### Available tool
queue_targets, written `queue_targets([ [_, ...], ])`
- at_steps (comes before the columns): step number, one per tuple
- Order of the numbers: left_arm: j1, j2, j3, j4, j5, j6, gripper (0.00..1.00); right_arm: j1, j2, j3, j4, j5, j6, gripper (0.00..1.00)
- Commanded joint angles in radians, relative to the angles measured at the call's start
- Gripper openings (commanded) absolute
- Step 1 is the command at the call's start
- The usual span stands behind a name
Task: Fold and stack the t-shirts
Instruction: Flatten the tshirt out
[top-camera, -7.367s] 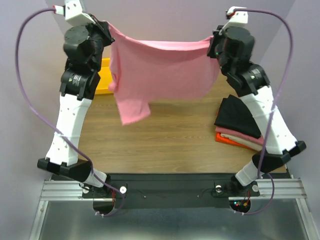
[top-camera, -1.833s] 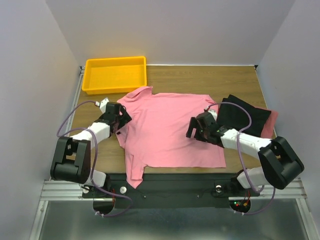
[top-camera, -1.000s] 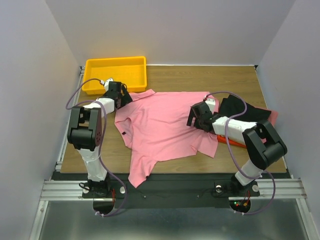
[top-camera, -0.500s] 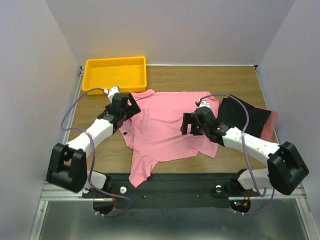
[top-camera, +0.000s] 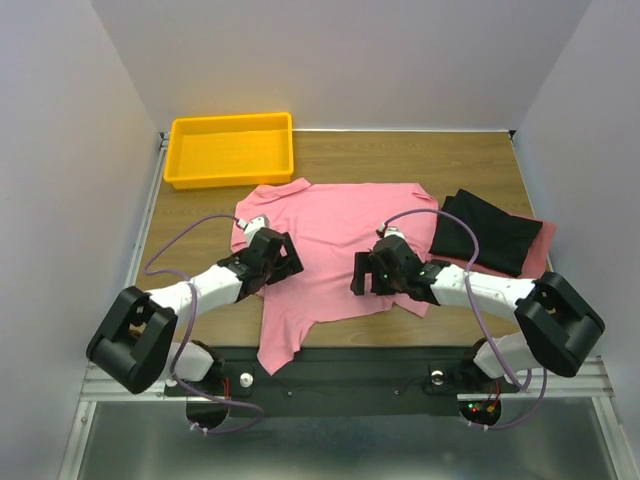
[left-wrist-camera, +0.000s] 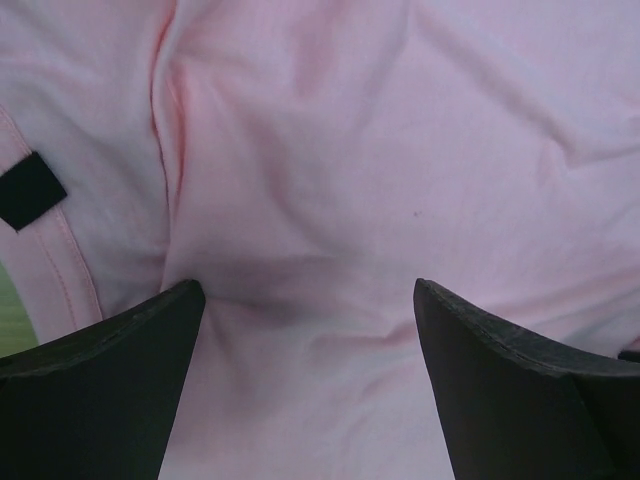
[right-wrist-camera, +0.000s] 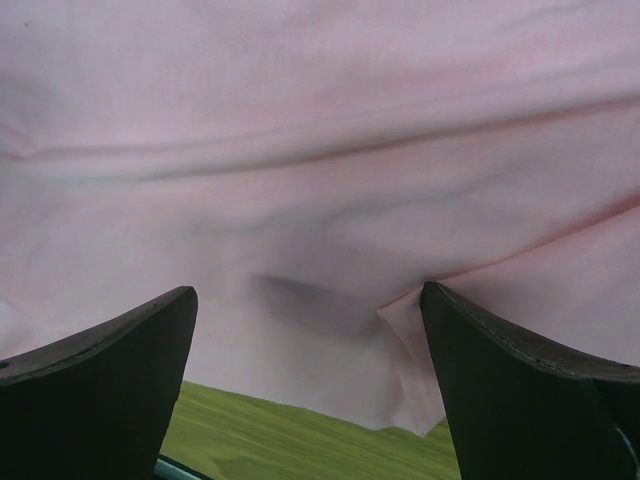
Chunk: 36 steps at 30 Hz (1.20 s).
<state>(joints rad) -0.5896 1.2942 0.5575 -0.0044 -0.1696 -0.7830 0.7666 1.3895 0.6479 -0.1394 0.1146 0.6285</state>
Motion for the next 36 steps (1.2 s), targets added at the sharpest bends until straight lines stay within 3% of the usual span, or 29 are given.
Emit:
queue_targets([
  [1,0.061,0.082,0.079,0.006,-0.096,0.028,0.98,0.005,0.032,0.012,0.031,0.071,0.039,1.0],
  [7,0.145,0.282,0.215,0.044,-0.113,0.128,0.98,0.003,0.114,0.045,0.02,0.135,0.036,1.0],
  [11,0.189,0.474,0.427,0.044,-0.091,0.201,0.98,-0.004,0.187,0.116,0.008,0.166,0.014,1.0],
  [17,0.234,0.574,0.636,0.006,-0.096,0.266,0.98,-0.069,0.24,0.199,-0.017,0.198,-0.055,1.0],
  [20,0.229,0.483,0.628,-0.026,-0.074,0.271,0.98,-0.07,0.215,0.223,-0.029,0.175,-0.095,1.0],
  [24,0.22,0.266,0.491,-0.032,-0.091,0.208,0.98,-0.07,0.113,0.21,-0.034,0.116,-0.124,1.0],
  [28,0.22,0.018,0.197,-0.055,-0.11,0.073,0.98,-0.069,0.0,0.155,-0.035,0.096,-0.102,1.0],
  [31,0.22,-0.165,0.073,-0.15,-0.108,-0.011,0.99,-0.069,-0.085,0.109,-0.038,0.099,-0.047,1.0],
  [36,0.179,-0.395,-0.123,-0.236,0.095,-0.09,0.99,-0.069,-0.179,0.016,-0.042,0.164,0.046,1.0],
])
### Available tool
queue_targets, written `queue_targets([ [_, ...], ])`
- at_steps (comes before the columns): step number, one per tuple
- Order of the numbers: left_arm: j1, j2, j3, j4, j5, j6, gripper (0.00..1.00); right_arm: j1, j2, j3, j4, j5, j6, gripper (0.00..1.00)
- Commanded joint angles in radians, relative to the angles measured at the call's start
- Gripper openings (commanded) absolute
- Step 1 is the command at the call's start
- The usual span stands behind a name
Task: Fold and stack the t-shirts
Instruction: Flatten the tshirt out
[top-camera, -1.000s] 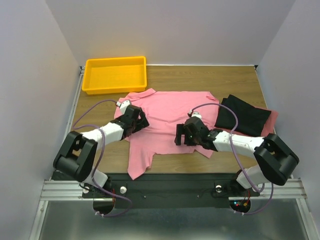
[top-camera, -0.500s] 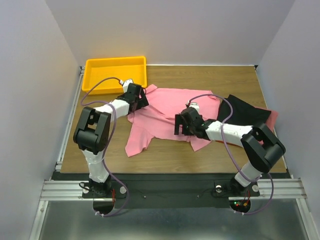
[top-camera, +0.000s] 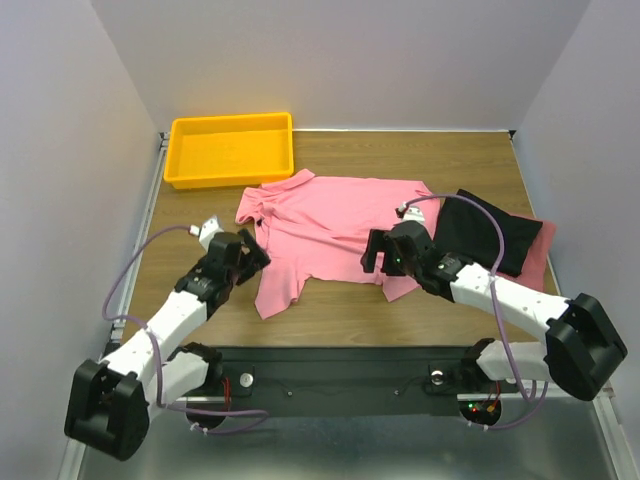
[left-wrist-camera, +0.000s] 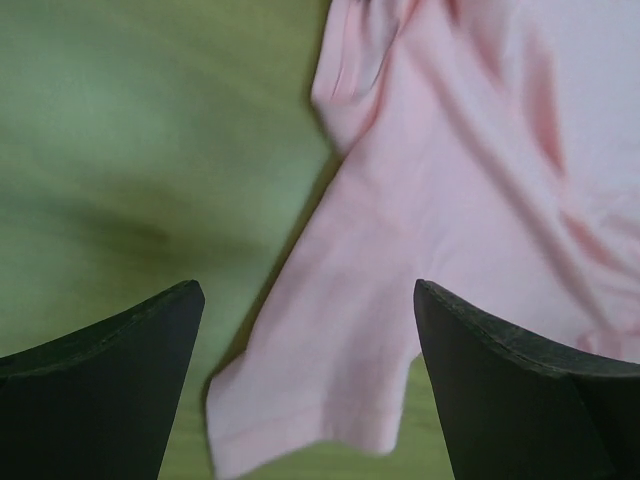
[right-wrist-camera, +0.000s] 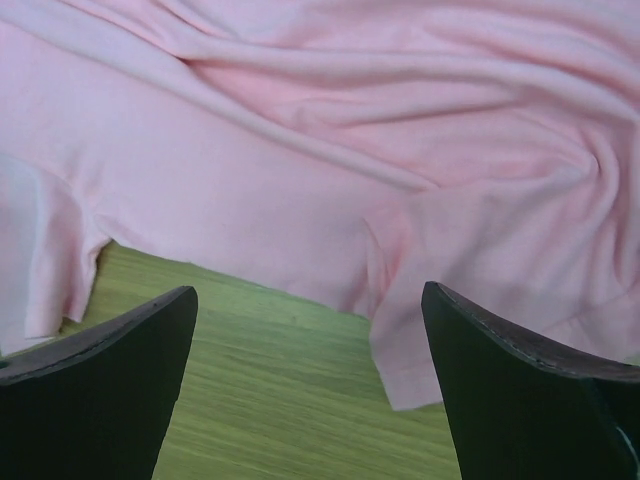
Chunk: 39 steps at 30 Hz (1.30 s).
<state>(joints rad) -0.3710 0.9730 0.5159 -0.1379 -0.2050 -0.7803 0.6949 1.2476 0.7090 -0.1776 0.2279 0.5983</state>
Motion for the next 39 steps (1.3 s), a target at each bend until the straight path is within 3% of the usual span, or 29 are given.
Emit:
queue_targets([
  [1,-0.06,-0.103,-0.115,-0.129,0.147,-0.111,0.99,0.005,-0.059,-0.051,-0.003,0.06,0.086,1.0],
  [5,-0.138,-0.079,-0.137,-0.206,0.142,-0.207,0.96,0.003,-0.102,-0.068,-0.008,0.106,0.119,1.0],
  [9,-0.155,-0.007,-0.103,-0.265,0.125,-0.191,0.91,0.002,-0.131,-0.083,-0.011,0.125,0.123,1.0],
  [11,-0.167,0.027,-0.103,-0.258,0.144,-0.186,0.86,0.003,-0.14,-0.088,-0.022,0.142,0.124,1.0],
  [15,-0.198,0.069,-0.1,-0.272,0.162,-0.191,0.62,0.002,-0.158,-0.094,-0.037,0.169,0.135,1.0],
  [18,-0.21,0.089,-0.086,-0.295,0.179,-0.183,0.54,0.002,-0.171,-0.092,-0.052,0.189,0.135,1.0],
  [31,-0.31,0.249,0.067,-0.468,0.17,-0.186,0.57,0.0,-0.155,-0.097,-0.072,0.244,0.129,1.0],
  [35,-0.342,0.377,0.12,-0.496,0.145,-0.175,0.58,-0.006,-0.145,-0.094,-0.074,0.243,0.121,1.0],
  [38,-0.356,0.44,0.144,-0.499,0.131,-0.166,0.52,-0.009,-0.142,-0.1,-0.074,0.255,0.123,1.0],
  [39,-0.358,0.449,0.144,-0.496,0.128,-0.166,0.43,-0.012,-0.14,-0.105,-0.074,0.257,0.124,1.0],
])
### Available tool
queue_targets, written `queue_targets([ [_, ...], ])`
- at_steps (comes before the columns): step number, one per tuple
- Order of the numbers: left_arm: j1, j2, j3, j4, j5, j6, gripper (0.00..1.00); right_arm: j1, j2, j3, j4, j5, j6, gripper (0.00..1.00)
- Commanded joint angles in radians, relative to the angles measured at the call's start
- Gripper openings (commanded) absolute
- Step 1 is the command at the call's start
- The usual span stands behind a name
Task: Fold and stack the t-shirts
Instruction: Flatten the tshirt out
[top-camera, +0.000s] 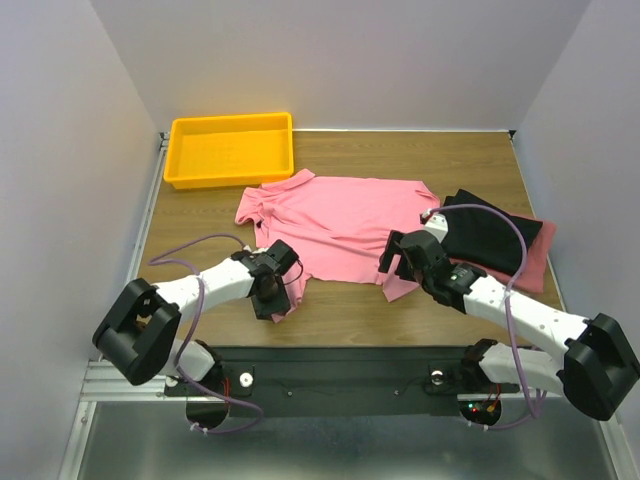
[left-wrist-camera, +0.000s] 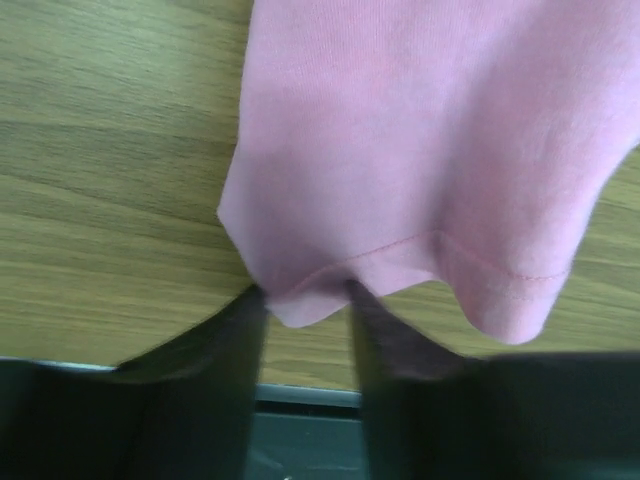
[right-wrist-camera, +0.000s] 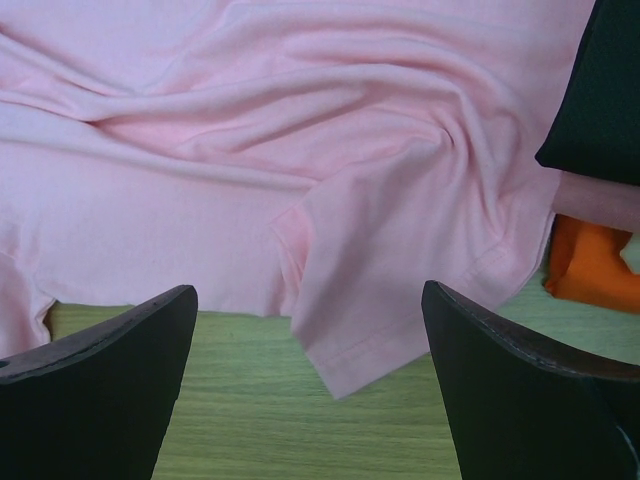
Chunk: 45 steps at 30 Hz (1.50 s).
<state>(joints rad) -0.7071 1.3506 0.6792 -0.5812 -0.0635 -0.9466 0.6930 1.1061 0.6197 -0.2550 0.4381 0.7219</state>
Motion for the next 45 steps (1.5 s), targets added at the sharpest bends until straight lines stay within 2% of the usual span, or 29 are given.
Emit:
queue_targets([
  [1,-0.023,0.077,-0.021,-0.048,-0.013,0.002,0.36,-0.01,0.001,-0.017,0.003,0.045,0.001,1.0],
  [2,-0.025,0.091,-0.024,-0.039,-0.013,0.006,0.27,-0.013,0.001,-0.018,0.002,0.047,0.001,1.0],
  [3,-0.026,0.094,-0.024,-0.036,-0.016,0.008,0.03,-0.015,0.0,-0.023,0.002,0.042,0.002,1.0],
  [4,-0.025,0.096,-0.026,-0.031,-0.018,0.011,0.0,-0.015,-0.002,-0.026,0.002,0.037,0.002,1.0],
  [8,-0.025,0.078,0.006,-0.046,-0.085,0.008,0.0,-0.016,0.009,-0.025,-0.024,-0.036,0.004,1.0],
  [13,-0.012,-0.014,0.06,-0.112,-0.283,-0.072,0.0,-0.01,0.058,-0.008,-0.125,-0.189,0.034,1.0],
  [17,0.026,-0.111,0.057,-0.115,-0.373,-0.083,0.0,0.039,0.15,0.032,-0.242,-0.121,0.1,1.0],
  [22,0.075,-0.231,0.033,-0.1,-0.421,-0.069,0.0,0.062,0.247,0.067,-0.254,-0.038,0.168,0.94],
  [23,0.083,-0.258,0.026,-0.074,-0.415,-0.058,0.0,0.062,0.253,0.071,-0.254,-0.027,0.178,0.88],
  [26,0.107,-0.287,0.005,-0.042,-0.415,-0.049,0.0,0.062,0.284,0.078,-0.257,0.008,0.206,0.78],
  [29,0.12,-0.298,0.003,-0.037,-0.421,-0.043,0.0,0.063,0.296,0.083,-0.266,0.008,0.217,0.58],
  [34,0.123,-0.32,-0.004,-0.029,-0.434,-0.047,0.0,0.062,0.334,0.097,-0.291,0.016,0.228,0.44],
  [35,0.121,-0.329,-0.004,-0.025,-0.43,-0.046,0.0,0.062,0.342,0.101,-0.303,0.019,0.232,0.36],
  [38,0.123,-0.343,-0.004,-0.026,-0.432,-0.046,0.0,0.063,0.348,0.103,-0.325,0.04,0.249,0.24],
  [42,0.123,-0.384,0.013,-0.042,-0.43,-0.04,0.0,0.063,0.281,0.127,-0.363,0.062,0.215,0.0],
  [45,0.123,-0.448,0.066,-0.062,-0.447,-0.031,0.0,0.063,0.154,0.176,-0.375,0.093,0.142,0.0],
])
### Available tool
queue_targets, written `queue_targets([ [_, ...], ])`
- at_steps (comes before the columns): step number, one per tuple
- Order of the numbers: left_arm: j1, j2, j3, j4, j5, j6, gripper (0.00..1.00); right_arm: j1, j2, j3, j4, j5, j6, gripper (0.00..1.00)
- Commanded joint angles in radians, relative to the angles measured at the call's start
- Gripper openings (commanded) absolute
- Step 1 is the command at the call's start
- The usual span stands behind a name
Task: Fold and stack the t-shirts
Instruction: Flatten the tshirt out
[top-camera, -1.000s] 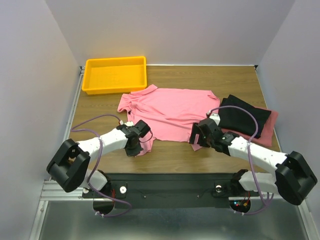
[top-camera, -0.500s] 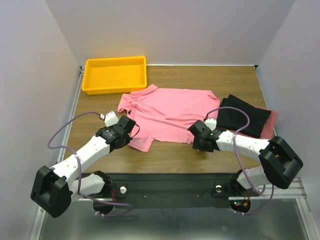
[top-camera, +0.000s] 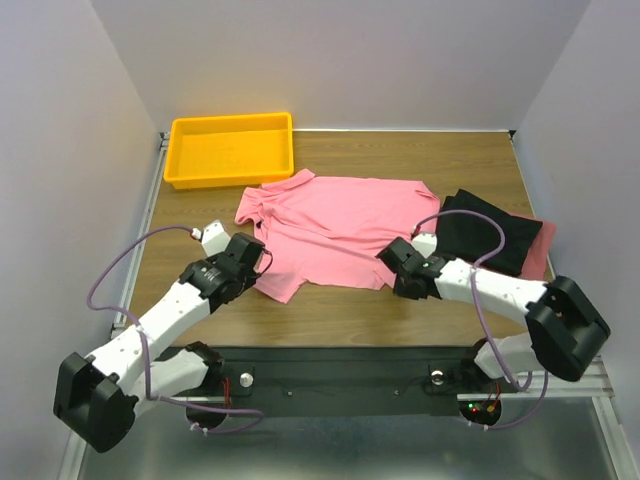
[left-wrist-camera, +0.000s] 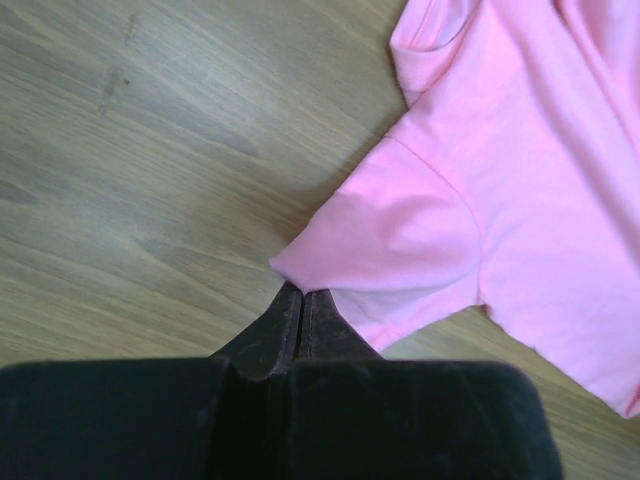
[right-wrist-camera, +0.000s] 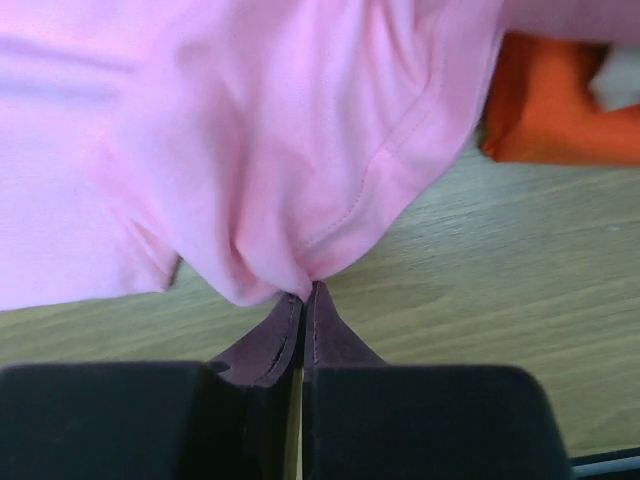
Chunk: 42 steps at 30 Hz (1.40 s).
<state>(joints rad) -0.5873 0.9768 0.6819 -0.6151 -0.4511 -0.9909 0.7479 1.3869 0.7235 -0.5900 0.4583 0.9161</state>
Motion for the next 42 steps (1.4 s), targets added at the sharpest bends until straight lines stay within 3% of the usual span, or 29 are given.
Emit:
queue_targets([
  [1,0.003,-0.098,0.082,-0.032,-0.064,0.02,0.0,0.008,-0.162,0.088,-0.042,0.08,-0.09,0.0],
  [8,0.003,-0.367,0.336,0.063,-0.089,0.115,0.0,0.007,-0.48,0.296,-0.051,0.128,-0.232,0.0],
  [11,0.001,-0.398,0.491,0.12,-0.057,0.193,0.0,0.008,-0.564,0.436,-0.051,0.108,-0.279,0.0],
  [19,0.003,-0.349,0.807,0.21,0.115,0.36,0.0,0.007,-0.58,0.717,-0.05,-0.173,-0.437,0.0],
  [22,0.003,-0.293,0.881,0.239,0.091,0.417,0.0,0.007,-0.527,0.79,-0.048,-0.138,-0.476,0.0],
  [26,0.003,-0.182,0.9,0.305,0.04,0.504,0.0,0.007,-0.406,0.856,-0.048,0.073,-0.514,0.0],
  [29,0.01,0.018,0.935,0.307,-0.115,0.547,0.0,0.007,-0.272,0.861,-0.042,0.321,-0.533,0.0],
  [31,0.074,0.118,0.978,0.331,-0.129,0.58,0.0,0.004,-0.186,0.869,-0.042,0.429,-0.549,0.0],
  [33,0.277,0.294,1.082,0.347,0.079,0.568,0.0,-0.082,-0.059,0.909,-0.016,0.404,-0.574,0.0],
  [35,0.361,0.426,1.187,0.331,0.193,0.549,0.0,-0.174,0.021,0.95,0.03,0.238,-0.612,0.0],
  [36,0.397,0.551,1.322,0.319,0.266,0.57,0.0,-0.235,0.084,1.0,0.085,0.2,-0.637,0.0],
  [38,0.405,0.663,1.486,0.276,0.304,0.6,0.0,-0.278,0.154,1.101,0.125,0.163,-0.69,0.0],
  [39,0.408,0.756,1.671,0.264,0.327,0.641,0.0,-0.294,0.185,1.158,0.134,0.151,-0.713,0.0],
  [42,0.429,0.88,1.994,0.265,0.383,0.66,0.0,-0.321,0.28,1.417,0.162,0.131,-0.779,0.0],
])
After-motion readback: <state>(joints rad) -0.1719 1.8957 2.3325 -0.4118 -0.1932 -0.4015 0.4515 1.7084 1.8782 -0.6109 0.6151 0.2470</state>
